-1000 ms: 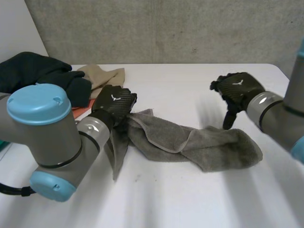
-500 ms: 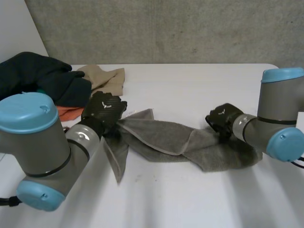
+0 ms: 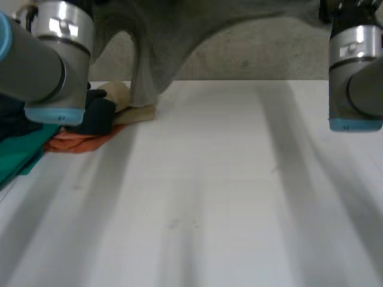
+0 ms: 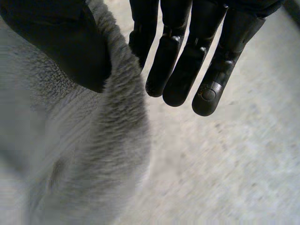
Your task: Fold the laundry.
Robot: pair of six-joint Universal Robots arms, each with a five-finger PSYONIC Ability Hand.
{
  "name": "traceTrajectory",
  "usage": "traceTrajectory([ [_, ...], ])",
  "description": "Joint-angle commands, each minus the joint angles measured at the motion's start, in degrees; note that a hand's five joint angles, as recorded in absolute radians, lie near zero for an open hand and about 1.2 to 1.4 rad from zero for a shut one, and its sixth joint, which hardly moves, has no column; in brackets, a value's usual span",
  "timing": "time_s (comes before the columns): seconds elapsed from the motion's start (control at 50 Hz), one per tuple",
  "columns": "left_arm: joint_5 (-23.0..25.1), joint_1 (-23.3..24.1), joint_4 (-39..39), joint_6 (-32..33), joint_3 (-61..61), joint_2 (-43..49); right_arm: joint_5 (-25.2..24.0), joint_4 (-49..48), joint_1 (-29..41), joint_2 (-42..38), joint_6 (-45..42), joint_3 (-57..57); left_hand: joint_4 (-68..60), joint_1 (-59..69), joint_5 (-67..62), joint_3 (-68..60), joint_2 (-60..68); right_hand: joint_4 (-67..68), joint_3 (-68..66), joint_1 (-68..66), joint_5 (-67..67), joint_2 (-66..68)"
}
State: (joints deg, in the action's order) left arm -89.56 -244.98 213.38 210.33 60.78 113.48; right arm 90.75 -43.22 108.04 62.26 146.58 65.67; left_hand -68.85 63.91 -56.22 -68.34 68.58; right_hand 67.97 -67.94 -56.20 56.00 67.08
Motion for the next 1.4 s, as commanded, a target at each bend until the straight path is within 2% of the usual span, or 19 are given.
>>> traceTrajectory([
  [0.02, 0.8, 0.4, -0.9, -1.5, 19.7, -3.6, -0.5, 4.4, -0.7, 0.2, 0.2, 13.8, -11.2, 16.1, -13.8, -11.7, 11.4, 12.0, -12.1, -23.8, 14.0, 12.9],
  [0.12, 0.7, 2.0, -0.6, -1.1, 31.7, -1.9, -4.7, 6.0, -0.7, 0.1, -0.7, 25.8, -11.2, 16.1, -13.8, -11.7, 11.4, 12.0, -12.1, -23.8, 14.0, 12.9],
  [0.26, 0.4, 5.6, -1.0, -1.0, 37.1, 2.3, -8.1, 11.0, -0.9, 0.1, -1.2, 34.1, -11.2, 16.1, -13.8, -11.7, 11.4, 12.0, -12.1, -23.8, 14.0, 12.9],
  [0.32, 0.4, 6.1, -1.9, -0.9, 39.2, 1.7, -8.1, 16.7, -1.1, 1.5, -0.8, 34.3, -11.2, 16.1, -13.8, -11.7, 11.4, -18.2, 18.2, 6.5, -16.3, -17.3],
  [0.34, 0.4, 6.1, -2.2, -0.9, 39.7, 1.2, -8.1, 20.4, -1.4, 3.9, -0.9, 33.9, -11.2, 16.1, -13.8, -11.7, 11.4, -45.5, 45.5, 33.7, -43.5, -44.6],
  [0.36, 0.4, 6.1, -2.8, -0.9, 40.4, -0.2, -8.1, 22.4, -1.8, 5.2, -0.9, 33.7, -11.2, 16.1, -13.8, -11.7, 11.4, -55.9, 55.9, 44.2, -54.0, -55.0],
  [0.42, 0.4, 6.1, -3.6, -0.9, 41.1, -1.9, -8.9, 31.0, -3.4, 9.0, -1.0, 31.1, -11.2, 16.1, -13.8, -11.7, 11.4, -58.0, 57.9, 46.2, -56.0, -57.1],
  [0.48, 0.4, 6.0, -4.3, -0.9, 42.0, -3.4, -9.5, 39.8, -4.0, 9.5, -0.9, 26.6, -11.2, 16.1, -13.8, -11.7, 11.4, -58.0, 57.9, 46.2, -56.0, -57.1],
  [0.52, 0.4, 6.0, -4.5, -0.9, 42.6, -4.3, -10.5, 49.4, -4.2, 8.8, -0.1, 20.8, -11.2, 16.1, -13.8, -11.7, 11.4, -58.0, 57.9, 46.2, -56.0, -57.1],
  [0.58, 0.4, 5.9, -4.5, -1.0, 42.8, -4.8, -12.5, 59.3, -4.5, 5.5, 2.9, 12.7, -11.2, 16.1, -13.8, -11.7, 11.4, -58.0, 57.9, 46.2, -56.0, -57.1],
  [0.66, 0.4, 5.9, -4.5, -0.9, 42.9, -5.0, -15.2, 65.5, -4.4, -0.6, 6.0, 3.3, -11.2, 16.1, -13.8, -11.7, 11.4, -56.6, 56.5, 44.8, -54.6, -55.7],
  [0.82, 0.4, 5.6, -4.5, -1.0, 43.1, -5.0, -16.5, 66.3, -3.8, -10.8, 3.5, -6.1, -11.2, 16.1, -13.8, -11.7, 11.4, -44.6, 44.6, 32.8, -42.6, -43.7],
  [0.96, 0.4, 5.6, -4.5, -1.0, 43.1, -4.6, -14.6, 66.8, -3.5, -18.0, 0.6, -10.4, -11.2, 16.1, -13.8, -11.7, 11.4, -44.3, 44.2, 32.5, -42.3, -43.4],
  [1.06, 0.5, 5.4, -4.5, -1.0, 42.9, -4.3, -11.3, 66.7, -3.5, -21.0, -1.3, -11.9, -11.2, 16.1, -13.8, -11.7, 11.4, -43.4, 43.4, 31.7, -41.5, -42.5],
  [1.18, 0.6, 4.9, -4.5, -1.0, 42.6, -4.2, -9.8, 66.8, -3.4, -21.4, -2.5, -11.6, -11.2, 16.1, -13.8, -11.7, 11.4, -21.1, 21.1, 9.3, -19.1, -20.2],
  [1.2, 0.7, 4.9, -4.5, -1.0, 42.6, -4.2, -9.5, 66.8, -3.4, -21.0, -2.6, -11.3, -11.2, 16.1, -13.8, -11.7, 11.4, -7.9, 7.9, -3.9, -5.9, -7.0],
  [1.26, 0.8, 4.5, -4.4, -1.0, 42.4, -4.0, -9.5, 66.8, -3.5, -20.2, -2.4, -10.6, -11.2, 16.1, -13.8, -11.7, 11.4, 12.0, -12.0, -23.7, 13.9, 12.9],
  [1.4, 1.0, 3.5, -3.9, -1.2, 41.5, -1.9, -9.9, 65.1, -4.2, -10.9, -1.6, -2.5, -11.2, 16.1, -13.8, -11.7, 11.4, 12.0, -12.1, -23.8, 14.0, 12.9],
])
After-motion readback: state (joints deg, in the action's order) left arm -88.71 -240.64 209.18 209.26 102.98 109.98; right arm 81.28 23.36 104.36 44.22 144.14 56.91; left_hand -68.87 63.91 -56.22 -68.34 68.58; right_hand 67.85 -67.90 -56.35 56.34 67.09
